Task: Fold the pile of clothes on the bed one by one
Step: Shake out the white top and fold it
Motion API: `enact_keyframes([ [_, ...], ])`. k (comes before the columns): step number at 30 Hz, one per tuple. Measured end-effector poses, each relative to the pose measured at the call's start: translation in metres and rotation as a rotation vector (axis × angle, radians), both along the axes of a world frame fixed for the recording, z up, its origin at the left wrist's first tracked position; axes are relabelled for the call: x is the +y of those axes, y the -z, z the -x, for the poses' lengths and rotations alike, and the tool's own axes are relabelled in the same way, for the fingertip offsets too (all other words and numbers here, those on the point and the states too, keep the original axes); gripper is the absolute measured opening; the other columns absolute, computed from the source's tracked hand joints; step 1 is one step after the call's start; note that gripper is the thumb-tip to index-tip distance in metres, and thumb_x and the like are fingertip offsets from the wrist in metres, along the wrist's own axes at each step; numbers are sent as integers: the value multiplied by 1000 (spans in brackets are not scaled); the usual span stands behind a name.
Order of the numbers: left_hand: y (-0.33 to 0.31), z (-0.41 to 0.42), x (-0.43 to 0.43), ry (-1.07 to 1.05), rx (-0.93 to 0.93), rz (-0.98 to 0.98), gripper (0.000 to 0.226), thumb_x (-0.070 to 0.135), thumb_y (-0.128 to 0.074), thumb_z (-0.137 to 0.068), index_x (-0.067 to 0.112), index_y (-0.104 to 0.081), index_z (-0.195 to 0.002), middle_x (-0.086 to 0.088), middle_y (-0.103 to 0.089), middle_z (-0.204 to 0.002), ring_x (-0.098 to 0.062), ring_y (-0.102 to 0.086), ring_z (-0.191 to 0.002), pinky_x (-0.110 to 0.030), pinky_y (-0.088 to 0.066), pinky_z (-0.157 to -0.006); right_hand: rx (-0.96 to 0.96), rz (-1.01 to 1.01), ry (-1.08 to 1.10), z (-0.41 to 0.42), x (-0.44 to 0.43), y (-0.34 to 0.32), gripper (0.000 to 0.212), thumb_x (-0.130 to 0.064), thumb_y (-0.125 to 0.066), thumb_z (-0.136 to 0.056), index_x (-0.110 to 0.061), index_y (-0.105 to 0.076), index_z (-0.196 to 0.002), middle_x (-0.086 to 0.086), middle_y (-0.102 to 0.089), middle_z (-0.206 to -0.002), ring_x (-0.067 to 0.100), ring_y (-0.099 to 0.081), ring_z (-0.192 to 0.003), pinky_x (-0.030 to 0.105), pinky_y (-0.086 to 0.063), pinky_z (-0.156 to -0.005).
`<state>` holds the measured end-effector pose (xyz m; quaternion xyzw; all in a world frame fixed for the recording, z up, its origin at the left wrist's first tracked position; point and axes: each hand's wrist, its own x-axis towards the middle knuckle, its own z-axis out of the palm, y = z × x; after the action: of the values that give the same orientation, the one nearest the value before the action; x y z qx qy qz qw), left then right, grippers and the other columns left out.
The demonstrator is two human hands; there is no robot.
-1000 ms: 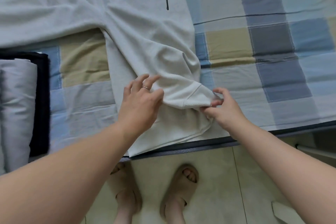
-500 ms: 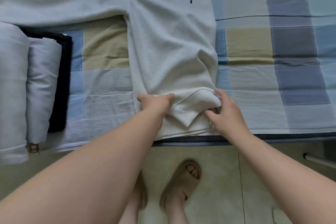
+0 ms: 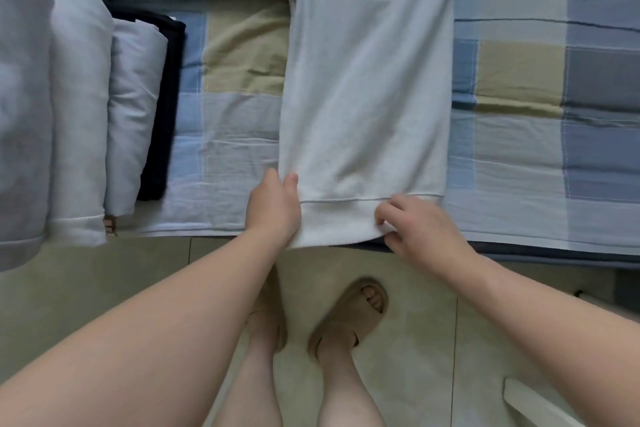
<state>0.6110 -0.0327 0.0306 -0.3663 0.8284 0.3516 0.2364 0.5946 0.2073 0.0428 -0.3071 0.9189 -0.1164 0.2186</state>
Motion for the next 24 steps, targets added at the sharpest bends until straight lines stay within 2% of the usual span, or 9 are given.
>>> enact_keyframes([
  [3,10,-8,-4,89,-126,-16,32,35,-42,-107,7,-51,-120,-14,-60,-121,-34,-54,-103,-34,-35,-78,-243,-203,25,10,-7,1,14,-22,-59,-88,-24,-63,-102,-6,-57,-97,25,-58,-95,33,-41,-67],
  [6,9,-10,-5,15,-56,-76,30,35,-52,-101,12,-51,-120,-2,-60,-105,-21,-55,-86,-33,-40,-70,-167,-33,154,15,-7,-5,19,-37,-64,-88,-23,-66,-101,-7,-58,-94,21,-57,-93,33,-43,-71],
  [8,7,-7,-4,-39,27,-101,27,35,-53,-99,13,-51,-114,3,-57,-96,-13,-54,-78,-31,-39,-60,-8,-22,238,18,-4,-3,40,-43,-66,-86,-23,-62,-120,2,-56,-117,27,-52,-108,40,-47,-83],
  [10,8,-6,-3,1,23,-87,27,33,-51,-102,8,-54,-110,-2,-60,-98,-17,-53,-79,-32,-36,-60,-95,-205,291,22,0,-2,61,-47,-64,-87,-34,-44,-143,4,-37,-148,30,-35,-135,49,-43,-100],
  [12,14,-8,-2,74,-57,-63,29,32,-49,-102,6,-58,-110,-9,-64,-105,-25,-54,-86,-34,-36,-66,-213,-372,238,20,5,1,72,-46,-61,-89,-41,-27,-153,2,-19,-162,29,-20,-146,52,-39,-107],
  [15,15,-3,-6,165,-217,-19,30,34,-54,-99,9,-62,-113,-11,-65,-113,-29,-56,-92,-34,-41,-74,-267,-348,259,25,3,-4,59,-47,-57,-92,-41,-39,-148,-1,-39,-153,24,-36,-140,47,-36,-107],
  [18,1,20,-14,212,-313,15,41,35,-65,-86,15,-54,-119,-5,-62,-114,-27,-59,-94,-38,-51,-79,-413,-367,342,53,-8,-24,36,-53,-51,-95,-37,-65,-124,-5,-69,-119,20,-60,-113,41,-42,-102],
  [21,-12,58,-20,93,-146,-61,64,41,-71,-85,19,-38,-135,-5,-50,-133,-28,-56,-113,-47,-51,-94,-408,-253,509,84,-18,-40,27,-45,-53,-95,-30,-69,-110,-4,-71,-103,21,-62,-97,39,-54,-84],
  [24,-11,114,-29,369,121,279,74,40,-65,-91,22,-26,-151,-7,-25,-159,-33,-28,-143,-46,-31,-114,-180,-49,615,119,-31,-38,34,-37,-53,-97,-28,-58,-130,-3,-63,-121,23,-55,-115,41,-48,-93],
])
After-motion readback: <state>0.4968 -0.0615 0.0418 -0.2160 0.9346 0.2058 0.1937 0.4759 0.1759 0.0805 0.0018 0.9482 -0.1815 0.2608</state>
